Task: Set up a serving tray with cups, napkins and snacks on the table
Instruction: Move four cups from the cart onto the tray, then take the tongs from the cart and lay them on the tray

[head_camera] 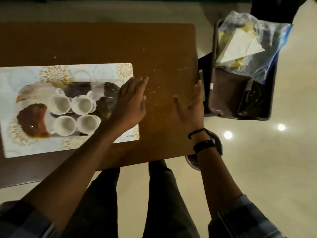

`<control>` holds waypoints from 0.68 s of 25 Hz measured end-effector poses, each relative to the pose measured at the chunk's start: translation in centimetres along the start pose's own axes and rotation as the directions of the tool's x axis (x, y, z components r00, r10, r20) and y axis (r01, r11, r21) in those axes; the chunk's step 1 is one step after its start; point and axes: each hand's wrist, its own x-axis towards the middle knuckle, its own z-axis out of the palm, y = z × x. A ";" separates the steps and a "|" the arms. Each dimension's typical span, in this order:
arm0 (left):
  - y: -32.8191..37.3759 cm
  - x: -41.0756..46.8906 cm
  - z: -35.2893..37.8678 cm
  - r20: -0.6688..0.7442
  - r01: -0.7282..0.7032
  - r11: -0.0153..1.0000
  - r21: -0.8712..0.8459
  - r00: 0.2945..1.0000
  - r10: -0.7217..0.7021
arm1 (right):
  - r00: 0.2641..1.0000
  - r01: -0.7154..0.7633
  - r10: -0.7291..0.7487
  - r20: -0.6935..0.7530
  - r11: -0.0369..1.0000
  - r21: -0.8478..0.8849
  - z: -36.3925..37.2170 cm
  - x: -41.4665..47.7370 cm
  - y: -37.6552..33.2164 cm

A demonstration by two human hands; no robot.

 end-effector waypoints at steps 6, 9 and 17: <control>7.5 3.7 5.5 0.138 -0.061 0.998 -0.019 0.988 0.063 | 0.901 -0.267 0.285 -0.327 0.959 0.098 -10.9 6.9 9.4; 9.8 5.2 7.4 0.194 -0.048 0.998 -0.046 0.979 0.056 | 0.819 -0.378 0.365 -0.443 0.924 0.062 -14.5 10.4 13.1; 12.7 7.8 10.4 0.296 0.010 0.999 -0.031 0.955 0.000 | 0.802 -0.437 0.441 -0.403 0.893 0.107 -17.1 15.4 17.6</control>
